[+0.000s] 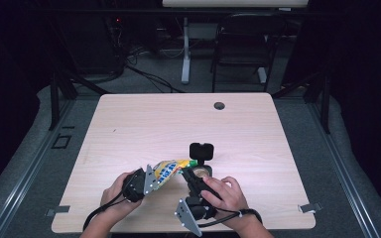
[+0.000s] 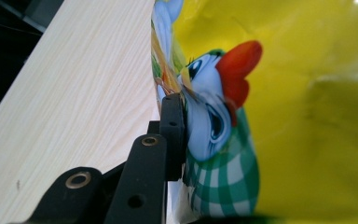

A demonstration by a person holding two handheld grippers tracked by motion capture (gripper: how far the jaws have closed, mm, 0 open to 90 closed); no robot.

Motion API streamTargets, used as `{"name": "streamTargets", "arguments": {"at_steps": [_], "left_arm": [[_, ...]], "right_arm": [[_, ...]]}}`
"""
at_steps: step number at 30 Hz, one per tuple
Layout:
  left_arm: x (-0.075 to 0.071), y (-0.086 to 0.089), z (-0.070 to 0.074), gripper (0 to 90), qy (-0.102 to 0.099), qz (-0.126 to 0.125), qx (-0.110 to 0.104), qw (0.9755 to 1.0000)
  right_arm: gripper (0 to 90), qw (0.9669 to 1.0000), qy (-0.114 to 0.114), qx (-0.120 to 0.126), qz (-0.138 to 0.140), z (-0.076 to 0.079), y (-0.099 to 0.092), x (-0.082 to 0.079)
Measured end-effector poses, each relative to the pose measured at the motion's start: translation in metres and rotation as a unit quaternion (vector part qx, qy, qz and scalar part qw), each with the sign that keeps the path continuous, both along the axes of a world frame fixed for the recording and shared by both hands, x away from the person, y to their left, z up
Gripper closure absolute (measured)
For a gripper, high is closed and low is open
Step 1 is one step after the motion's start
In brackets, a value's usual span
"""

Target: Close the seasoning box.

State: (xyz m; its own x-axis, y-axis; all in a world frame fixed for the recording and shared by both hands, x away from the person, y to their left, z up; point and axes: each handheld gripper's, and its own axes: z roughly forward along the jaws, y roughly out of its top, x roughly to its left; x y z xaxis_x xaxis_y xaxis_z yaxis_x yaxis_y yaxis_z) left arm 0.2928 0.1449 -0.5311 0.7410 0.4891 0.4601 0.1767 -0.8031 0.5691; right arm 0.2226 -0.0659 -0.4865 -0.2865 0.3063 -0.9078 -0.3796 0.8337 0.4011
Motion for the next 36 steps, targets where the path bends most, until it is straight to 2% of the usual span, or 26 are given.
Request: {"name": "streamTargets", "arguments": {"at_steps": [8, 11, 13, 19, 23, 36], "left_arm": [[0.0, 0.001, -0.001, 79.1, 0.004, 0.0, -0.01, 0.9999], [0.0, 0.002, 0.0, 79.2, 0.002, 0.001, -0.011, 0.9999], [0.0, 0.003, 0.0, 79.2, 0.001, -0.001, -0.011, 0.9999], [0.0, 0.004, -0.001, 79.3, 0.0, 0.004, -0.012, 0.9999], [0.001, 0.006, 0.0, 79.4, -0.002, 0.003, -0.01, 0.9999], [0.002, 0.012, 0.004, 79.4, 0.0, 0.012, -0.031, 0.9995]], "right_arm": [[84.5, 0.9997, 0.012, 0.019, 0.005, 0.001, -0.001, 0.002], [82.6, 0.9998, 0.01, 0.017, 0.004, 0.002, -0.002, 0.002], [77.4, 0.9997, 0.012, 0.019, 0.004, 0.002, -0.002, 0.003], [69.4, 0.9995, 0.008, 0.029, 0.004, 0.003, -0.003, 0.004], [68.0, 0.9996, 0.006, 0.029, 0.0, 0.004, -0.004, 0.004], [66.5, 0.9992, 0.007, 0.038, -0.005, 0.005, -0.011, 0.005]]}}
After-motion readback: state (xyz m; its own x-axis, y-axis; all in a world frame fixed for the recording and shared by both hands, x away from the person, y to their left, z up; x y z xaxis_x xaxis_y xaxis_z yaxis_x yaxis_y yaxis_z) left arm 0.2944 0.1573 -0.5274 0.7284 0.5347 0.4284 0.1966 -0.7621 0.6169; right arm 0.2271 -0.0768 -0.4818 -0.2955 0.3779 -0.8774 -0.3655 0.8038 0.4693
